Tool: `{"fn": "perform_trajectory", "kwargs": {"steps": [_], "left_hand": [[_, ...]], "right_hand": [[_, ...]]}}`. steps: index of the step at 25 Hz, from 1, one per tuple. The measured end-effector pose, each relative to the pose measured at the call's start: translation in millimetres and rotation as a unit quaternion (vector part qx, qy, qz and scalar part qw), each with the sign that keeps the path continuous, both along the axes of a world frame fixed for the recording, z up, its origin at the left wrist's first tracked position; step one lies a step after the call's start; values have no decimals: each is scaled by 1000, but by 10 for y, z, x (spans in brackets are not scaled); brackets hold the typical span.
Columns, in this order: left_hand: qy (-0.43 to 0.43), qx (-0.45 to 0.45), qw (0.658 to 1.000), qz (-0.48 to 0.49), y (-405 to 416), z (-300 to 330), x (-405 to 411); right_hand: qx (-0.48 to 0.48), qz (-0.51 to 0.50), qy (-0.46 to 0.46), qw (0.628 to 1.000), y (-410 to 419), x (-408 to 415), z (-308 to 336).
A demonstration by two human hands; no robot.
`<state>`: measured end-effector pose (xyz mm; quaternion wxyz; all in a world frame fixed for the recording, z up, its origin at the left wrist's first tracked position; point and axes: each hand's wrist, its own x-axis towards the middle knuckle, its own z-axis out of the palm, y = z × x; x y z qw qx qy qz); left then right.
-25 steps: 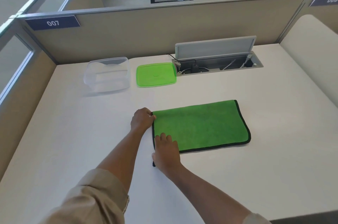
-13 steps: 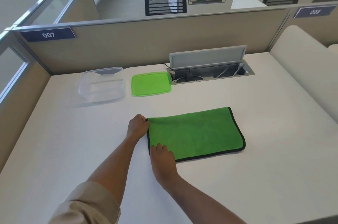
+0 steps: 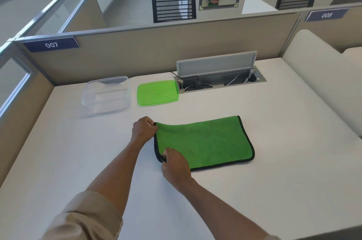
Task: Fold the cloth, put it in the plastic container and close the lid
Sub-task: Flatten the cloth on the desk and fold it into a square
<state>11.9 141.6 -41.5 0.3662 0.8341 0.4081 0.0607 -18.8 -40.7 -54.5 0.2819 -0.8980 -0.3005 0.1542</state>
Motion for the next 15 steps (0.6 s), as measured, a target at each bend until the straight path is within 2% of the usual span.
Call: {"fn": "perform_trajectory", "kwargs": {"steps": [4, 7, 15], "left_hand": [[-38, -23, 999, -5, -137, 199, 207], [-65, -45, 996, -39, -333, 372, 450], [-105, -48, 988, -100, -1098, 435, 1133]], "right_hand": [[100, -43, 86, 990, -157, 194, 130], [160, -107, 154, 969, -351, 402, 223], [229, -190, 226, 928, -1103, 918, 291]]}}
